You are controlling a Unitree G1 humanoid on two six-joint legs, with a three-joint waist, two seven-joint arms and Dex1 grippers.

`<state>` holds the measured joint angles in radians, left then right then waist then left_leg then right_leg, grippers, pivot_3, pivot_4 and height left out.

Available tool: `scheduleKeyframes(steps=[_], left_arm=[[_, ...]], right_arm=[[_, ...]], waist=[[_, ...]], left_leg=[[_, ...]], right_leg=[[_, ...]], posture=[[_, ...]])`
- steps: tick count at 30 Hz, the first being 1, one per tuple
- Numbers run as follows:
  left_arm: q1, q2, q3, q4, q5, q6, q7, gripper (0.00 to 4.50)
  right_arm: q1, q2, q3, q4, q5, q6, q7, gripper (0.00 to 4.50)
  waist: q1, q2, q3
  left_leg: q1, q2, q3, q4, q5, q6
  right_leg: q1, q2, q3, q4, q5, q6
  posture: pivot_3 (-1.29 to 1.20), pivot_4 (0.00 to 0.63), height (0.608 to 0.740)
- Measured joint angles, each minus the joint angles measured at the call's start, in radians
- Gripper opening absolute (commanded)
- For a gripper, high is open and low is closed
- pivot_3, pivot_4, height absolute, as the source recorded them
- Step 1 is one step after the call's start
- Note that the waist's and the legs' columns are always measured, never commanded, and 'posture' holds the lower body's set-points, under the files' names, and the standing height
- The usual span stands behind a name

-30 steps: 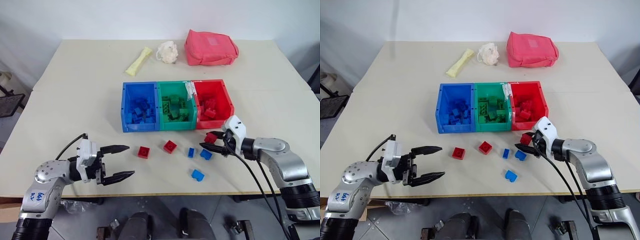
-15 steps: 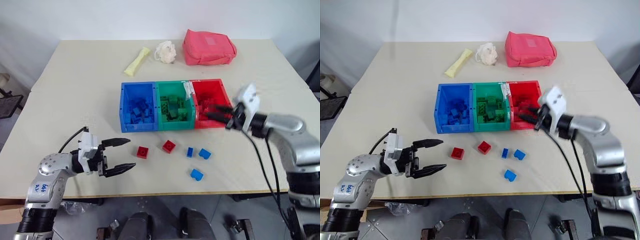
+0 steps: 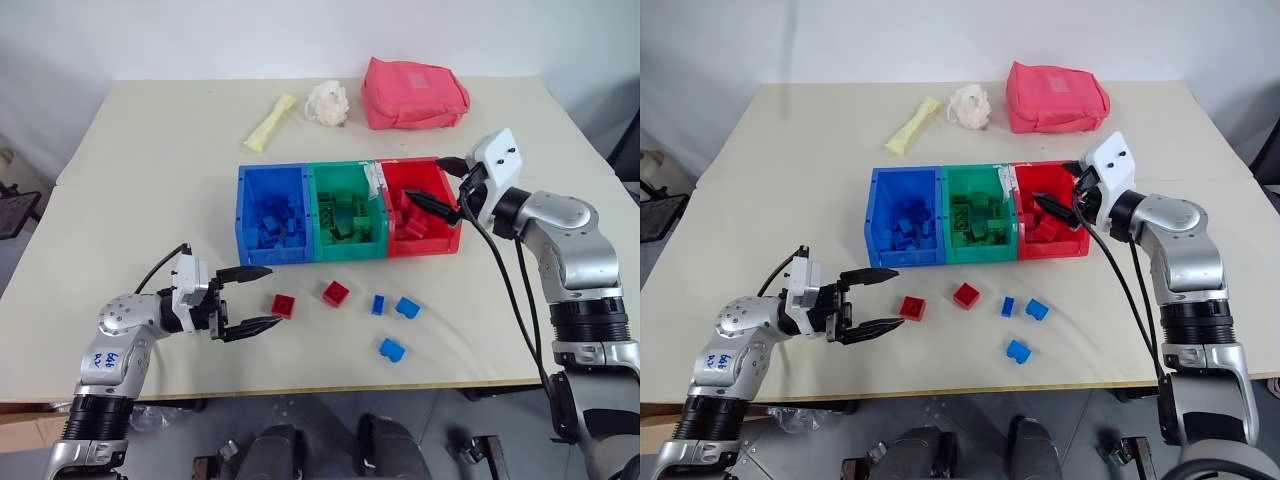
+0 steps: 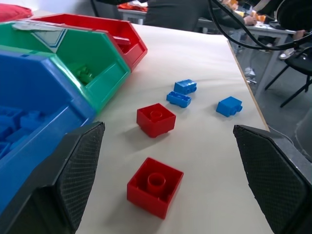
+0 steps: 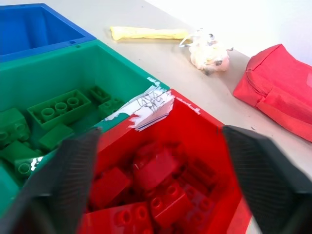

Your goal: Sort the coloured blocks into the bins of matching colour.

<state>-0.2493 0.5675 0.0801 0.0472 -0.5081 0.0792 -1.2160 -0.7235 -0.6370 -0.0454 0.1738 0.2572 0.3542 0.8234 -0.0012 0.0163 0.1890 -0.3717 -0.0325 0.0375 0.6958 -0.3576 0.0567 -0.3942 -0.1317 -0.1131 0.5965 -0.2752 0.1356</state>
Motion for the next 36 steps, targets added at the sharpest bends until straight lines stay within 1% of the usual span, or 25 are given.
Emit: scheduleKeyframes(steps=[2,7,11,15,18,20,24,28,32,36], left_arm=[[-0.008,-0.002,-0.003,0.011,0.002,-0.006,-0.010,4.50],[-0.027,-0.001,-0.010,0.061,0.005,-0.031,-0.047,4.50],[-0.044,0.002,-0.011,0.099,0.006,-0.047,-0.069,4.50],[-0.054,0.012,-0.007,0.130,0.008,-0.065,-0.096,4.50],[-0.051,0.024,-0.001,0.142,0.008,-0.070,-0.109,4.50],[-0.050,0.024,-0.001,0.144,0.008,-0.071,-0.116,4.50],[-0.038,0.026,-0.001,0.141,0.007,-0.069,-0.122,4.50],[-0.006,0.029,-0.001,0.096,0.004,-0.057,-0.124,4.50],[0.058,0.030,0.000,-0.004,-0.005,-0.025,-0.105,4.50],[0.122,0.037,0.005,-0.089,-0.024,0.019,-0.084,4.50]], right_arm=[[0.048,-0.028,-0.002,-0.059,0.020,0.021,0.038,4.48],[0.242,-0.154,-0.012,-0.248,0.109,0.092,0.187,4.48],[0.405,-0.267,-0.023,-0.340,0.118,0.094,0.271,4.48],[0.624,-0.358,-0.119,-0.414,0.128,0.075,0.346,4.48],[0.714,-0.388,-0.202,-0.443,0.136,0.075,0.372,4.48],[0.743,-0.395,-0.238,-0.473,0.148,0.078,0.379,4.48],[0.780,-0.402,-0.249,-0.526,0.153,0.093,0.383,4.48],[0.776,-0.402,-0.192,-0.617,0.165,0.147,0.359,4.48],[0.756,-0.381,-0.101,-0.701,0.180,0.202,0.316,4.48],[0.710,-0.370,-0.021,-0.741,0.185,0.256,0.275,4.48]], waist=[[0.002,0.000,0.000],[0.007,0.000,0.000],[0.012,0.000,0.000],[0.026,0.000,0.000],[0.027,0.000,0.000],[0.026,0.000,0.000],[0.026,0.000,0.000],[0.025,0.000,0.000],[0.026,0.000,0.000],[0.026,0.000,0.000]], left_leg=[[0.000,0.000,-0.001,0.000,0.000,0.000],[0.000,0.000,0.000,0.001,0.000,0.000],[0.000,0.000,0.001,0.001,0.000,0.000],[0.000,0.000,0.000,0.001,0.000,0.000],[0.000,0.000,0.001,0.002,0.000,0.000],[0.001,0.001,0.001,0.002,0.000,0.000],[0.001,0.001,0.000,0.002,0.000,0.000],[0.001,0.001,-0.001,0.002,-0.001,-0.001],[0.000,0.001,-0.001,0.002,-0.001,-0.001],[0.000,0.001,-0.002,0.002,-0.001,-0.001]], right_leg=[[0.000,0.000,0.000,0.000,0.000,0.000],[0.001,0.000,0.000,-0.001,0.000,0.000],[0.001,-0.001,0.000,-0.001,0.000,0.000],[0.002,-0.001,0.000,-0.001,0.000,0.000],[0.002,-0.001,0.001,-0.002,0.000,0.000],[0.003,-0.001,0.002,-0.002,0.000,0.000],[0.002,-0.002,0.006,-0.002,0.000,0.000],[0.002,-0.003,0.007,-0.003,0.000,0.000],[0.002,-0.006,0.008,-0.003,0.000,0.000],[0.002,-0.007,0.008,-0.004,0.000,0.000]], posture=[[0.00,0.150,0.740],[0.00,0.150,0.740],[0.00,0.150,0.740],[0.00,0.150,0.740],[0.00,0.150,0.740],[0.00,0.150,0.740],[0.00,0.150,0.740],[0.00,0.150,0.740],[0.00,0.150,0.740],[0.00,0.150,0.740]])
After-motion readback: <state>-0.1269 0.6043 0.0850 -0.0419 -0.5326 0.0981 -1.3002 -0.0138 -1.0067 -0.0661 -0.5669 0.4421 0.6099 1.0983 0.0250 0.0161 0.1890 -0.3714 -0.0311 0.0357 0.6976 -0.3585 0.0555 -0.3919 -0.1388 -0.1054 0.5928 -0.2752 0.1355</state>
